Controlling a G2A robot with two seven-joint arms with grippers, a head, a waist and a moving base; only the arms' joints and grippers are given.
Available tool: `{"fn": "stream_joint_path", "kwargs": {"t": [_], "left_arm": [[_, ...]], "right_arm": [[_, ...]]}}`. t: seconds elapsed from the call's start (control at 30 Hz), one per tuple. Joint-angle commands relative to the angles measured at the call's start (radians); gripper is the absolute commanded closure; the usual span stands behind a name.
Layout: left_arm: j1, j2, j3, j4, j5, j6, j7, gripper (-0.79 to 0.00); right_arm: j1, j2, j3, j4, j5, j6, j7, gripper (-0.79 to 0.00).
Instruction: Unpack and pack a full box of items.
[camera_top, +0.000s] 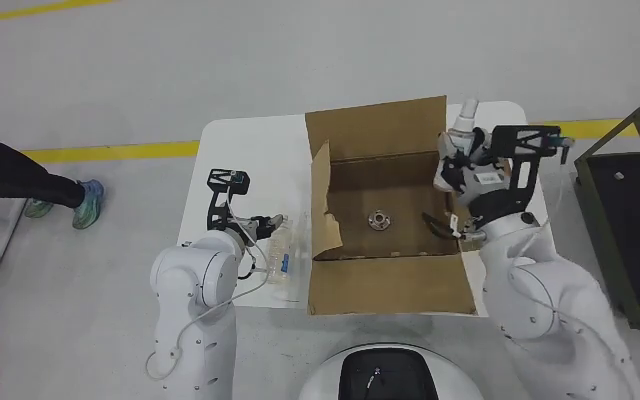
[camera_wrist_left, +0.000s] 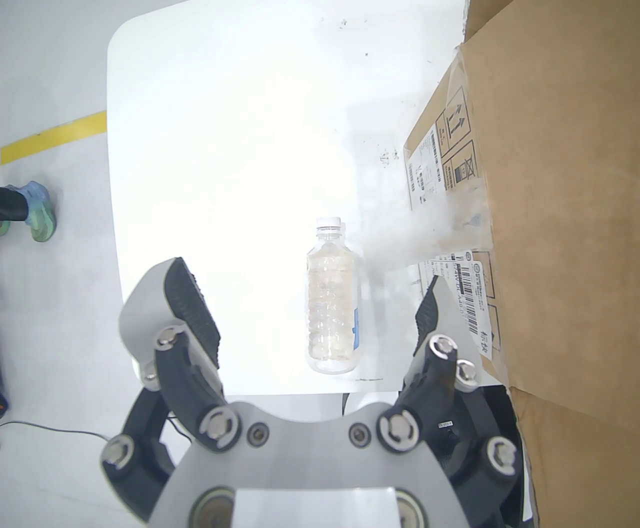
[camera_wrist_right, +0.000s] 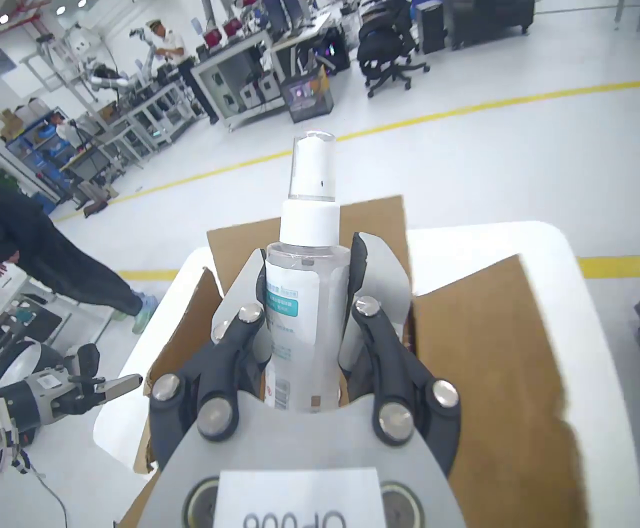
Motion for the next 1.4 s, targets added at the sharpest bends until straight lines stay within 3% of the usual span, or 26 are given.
{"fn": "stream_joint_path", "kwargs": {"t": [0.0,0.37,0.63,0.73,1.13,1.37], "left_arm": [[0.0,0.0,0.0,0.0,0.0,0.0,0.0,-0.785],[0.0,0.0,0.0,0.0,0.0,0.0,0.0,-0.785],[0.0,0.0,0.0,0.0,0.0,0.0,0.0,-0.785],[0.0,0.0,0.0,0.0,0.0,0.0,0.0,-0.785],[0.0,0.0,0.0,0.0,0.0,0.0,0.0,-0.785],[0.0,0.0,0.0,0.0,0.0,0.0,0.0,-0.785]], "right_arm": [[-0.058,0.006,0.074,-0.06,-0.009,-0.019,-0.003,0.0],[-0.308,0.025,0.38,-0.06,-0.022,-0.14,-0.038,0.0],[-0.482,0.034,0.498,-0.06,-0.031,-0.283,-0.014,0.0],[-0.519,0.038,0.503,-0.06,-0.048,-0.339,0.024,0.0],[-0.52,0.038,0.502,-0.06,-0.049,-0.342,0.028,0.0],[-0.511,0.045,0.462,0.055,-0.076,-0.393,0.11,0.0]]}}
